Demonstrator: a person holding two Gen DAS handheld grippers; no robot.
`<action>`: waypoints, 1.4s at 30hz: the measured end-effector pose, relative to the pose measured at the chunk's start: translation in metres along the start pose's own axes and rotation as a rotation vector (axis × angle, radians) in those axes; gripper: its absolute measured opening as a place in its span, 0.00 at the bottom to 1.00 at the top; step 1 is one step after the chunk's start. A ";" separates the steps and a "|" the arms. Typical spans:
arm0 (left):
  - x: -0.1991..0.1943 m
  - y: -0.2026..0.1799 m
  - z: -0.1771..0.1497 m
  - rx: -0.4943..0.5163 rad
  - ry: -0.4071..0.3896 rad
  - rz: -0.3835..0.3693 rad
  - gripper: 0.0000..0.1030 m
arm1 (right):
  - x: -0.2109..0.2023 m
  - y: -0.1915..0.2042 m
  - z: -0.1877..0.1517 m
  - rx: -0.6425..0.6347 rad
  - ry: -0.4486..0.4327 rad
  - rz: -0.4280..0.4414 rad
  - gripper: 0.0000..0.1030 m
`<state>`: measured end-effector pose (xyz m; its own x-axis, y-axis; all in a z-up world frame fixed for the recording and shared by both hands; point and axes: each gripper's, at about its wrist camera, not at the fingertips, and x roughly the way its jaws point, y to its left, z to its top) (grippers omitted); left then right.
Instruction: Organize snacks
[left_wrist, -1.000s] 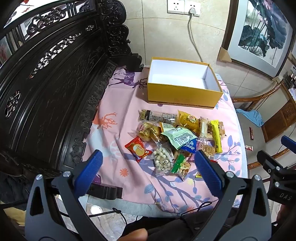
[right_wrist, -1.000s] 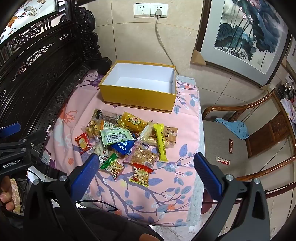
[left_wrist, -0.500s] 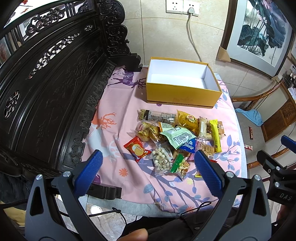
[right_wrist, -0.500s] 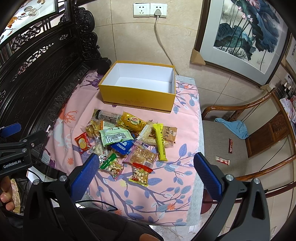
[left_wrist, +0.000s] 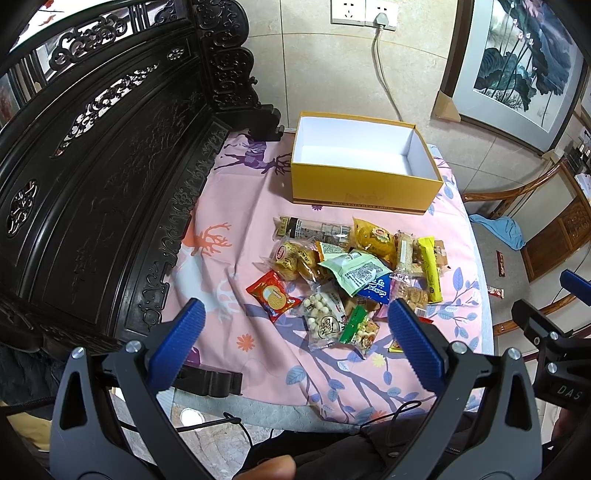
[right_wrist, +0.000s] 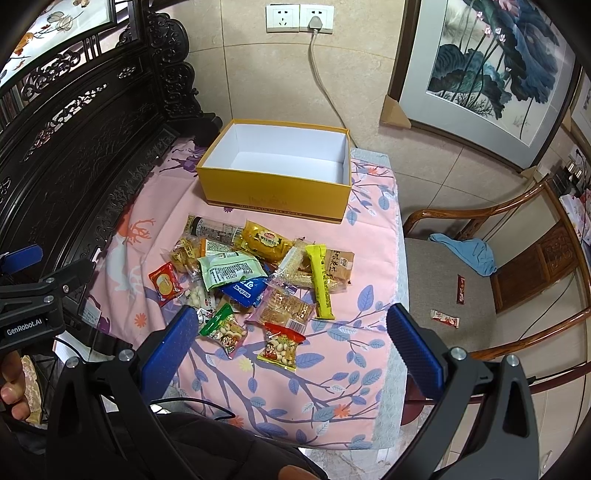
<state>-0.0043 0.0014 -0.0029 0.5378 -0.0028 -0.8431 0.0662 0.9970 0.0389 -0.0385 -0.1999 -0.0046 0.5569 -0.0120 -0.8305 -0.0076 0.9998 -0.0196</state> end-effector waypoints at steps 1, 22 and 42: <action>0.000 0.000 0.001 0.000 0.001 0.000 0.98 | 0.000 0.000 0.000 0.000 0.000 -0.001 0.99; 0.000 0.000 0.001 -0.001 0.004 0.000 0.98 | 0.002 -0.002 0.003 0.000 0.004 0.001 0.99; 0.001 0.000 0.001 -0.001 0.006 0.000 0.98 | 0.007 -0.001 0.002 0.001 0.006 0.003 0.99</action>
<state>-0.0030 0.0015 -0.0029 0.5324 -0.0021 -0.8465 0.0654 0.9971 0.0387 -0.0324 -0.2010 -0.0093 0.5523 -0.0093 -0.8336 -0.0084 0.9998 -0.0168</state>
